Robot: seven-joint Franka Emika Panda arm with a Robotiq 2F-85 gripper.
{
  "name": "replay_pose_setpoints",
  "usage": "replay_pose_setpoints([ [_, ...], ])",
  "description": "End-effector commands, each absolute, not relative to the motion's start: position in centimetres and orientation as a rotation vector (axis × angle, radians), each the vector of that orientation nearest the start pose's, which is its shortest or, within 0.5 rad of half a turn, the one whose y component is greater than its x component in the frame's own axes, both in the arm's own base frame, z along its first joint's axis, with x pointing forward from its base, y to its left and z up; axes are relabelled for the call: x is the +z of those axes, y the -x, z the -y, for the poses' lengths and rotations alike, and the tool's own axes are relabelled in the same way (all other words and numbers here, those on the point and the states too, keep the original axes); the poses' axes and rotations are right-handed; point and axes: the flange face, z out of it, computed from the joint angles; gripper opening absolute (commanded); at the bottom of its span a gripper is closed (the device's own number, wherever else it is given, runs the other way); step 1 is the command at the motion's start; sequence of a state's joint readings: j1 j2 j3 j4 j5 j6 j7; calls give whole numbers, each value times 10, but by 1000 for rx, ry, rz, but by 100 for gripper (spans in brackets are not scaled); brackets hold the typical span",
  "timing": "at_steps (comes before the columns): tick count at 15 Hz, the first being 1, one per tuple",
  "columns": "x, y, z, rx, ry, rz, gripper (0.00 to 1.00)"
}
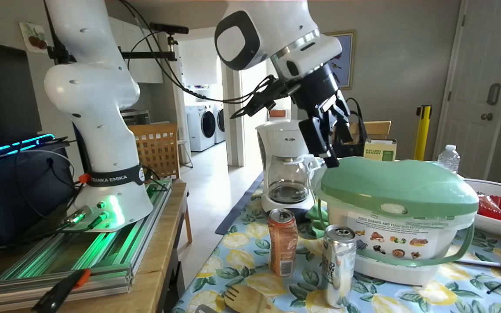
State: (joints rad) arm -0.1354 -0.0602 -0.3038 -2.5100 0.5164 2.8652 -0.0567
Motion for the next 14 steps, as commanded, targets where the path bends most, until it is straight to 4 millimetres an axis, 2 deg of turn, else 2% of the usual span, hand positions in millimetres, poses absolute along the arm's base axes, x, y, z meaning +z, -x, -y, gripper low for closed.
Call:
replay_pose_setpoints([
  [1, 328, -443, 249, -624, 2648, -1144, 100],
  [8, 298, -451, 267, -591, 2609, -953, 100],
  [14, 266, -454, 287, -540, 2589, -876, 100],
])
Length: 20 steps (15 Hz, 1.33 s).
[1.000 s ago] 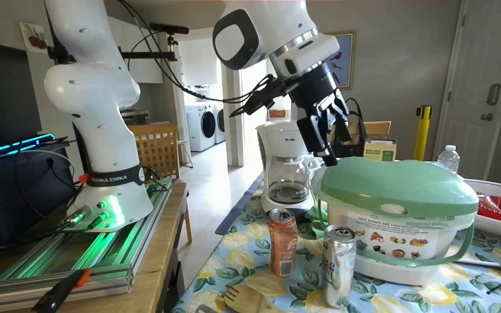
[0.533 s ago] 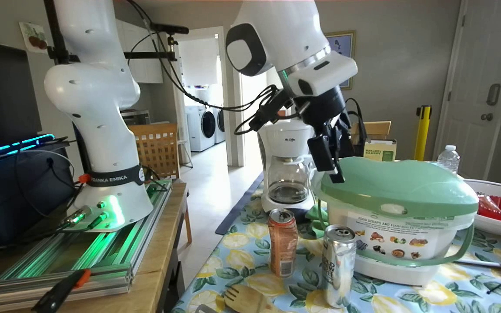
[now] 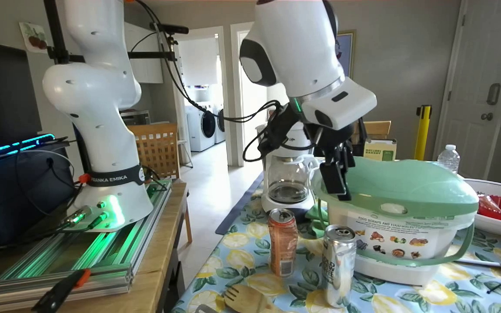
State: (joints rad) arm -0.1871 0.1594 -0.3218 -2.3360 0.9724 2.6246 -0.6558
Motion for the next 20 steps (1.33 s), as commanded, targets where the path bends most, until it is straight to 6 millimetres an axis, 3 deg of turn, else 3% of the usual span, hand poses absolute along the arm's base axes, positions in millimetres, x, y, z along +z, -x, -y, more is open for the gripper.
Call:
replay_pose_setpoints([
  [1, 262, -455, 292, -538, 2594, -871, 100],
  [6, 255, -467, 309, -569, 2527, -858, 100],
  [20, 230, -503, 326, -562, 2278, -954, 100],
])
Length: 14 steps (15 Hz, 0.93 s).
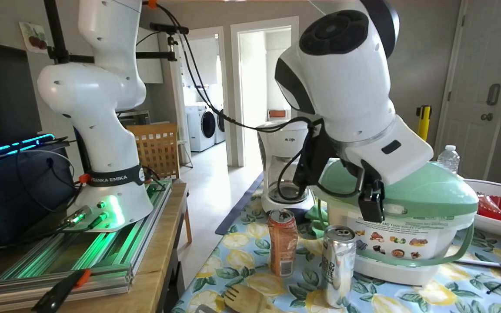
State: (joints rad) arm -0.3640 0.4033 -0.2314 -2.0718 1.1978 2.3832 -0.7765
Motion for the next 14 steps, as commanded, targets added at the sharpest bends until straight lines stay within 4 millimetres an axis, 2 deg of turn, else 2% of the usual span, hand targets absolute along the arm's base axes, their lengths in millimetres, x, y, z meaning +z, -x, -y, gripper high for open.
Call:
replay_pose_setpoints([
  [1, 230, -505, 326, -570, 2255, -964, 100],
  [8, 222, -513, 326, -563, 2162, -989, 100],
  [14, 220, -513, 323, -529, 2178, -970, 100],
])
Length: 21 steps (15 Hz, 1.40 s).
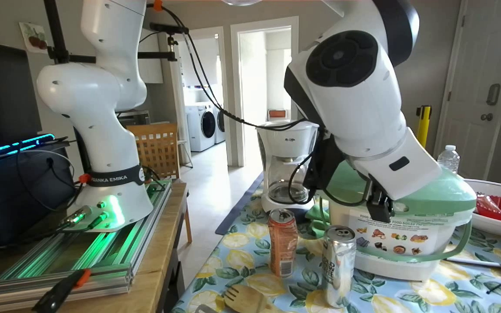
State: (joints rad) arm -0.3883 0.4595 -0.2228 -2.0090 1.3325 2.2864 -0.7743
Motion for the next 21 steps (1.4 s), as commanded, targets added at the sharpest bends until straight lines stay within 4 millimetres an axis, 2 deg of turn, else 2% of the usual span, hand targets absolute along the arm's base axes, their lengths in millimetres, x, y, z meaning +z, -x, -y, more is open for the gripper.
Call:
replay_pose_setpoints([
  [1, 220, -512, 323, -526, 2185, -974, 100],
  [11, 235, -514, 334, -553, 2245, -991, 100],
  [21, 216, -516, 329, -514, 2233, -995, 100],
])
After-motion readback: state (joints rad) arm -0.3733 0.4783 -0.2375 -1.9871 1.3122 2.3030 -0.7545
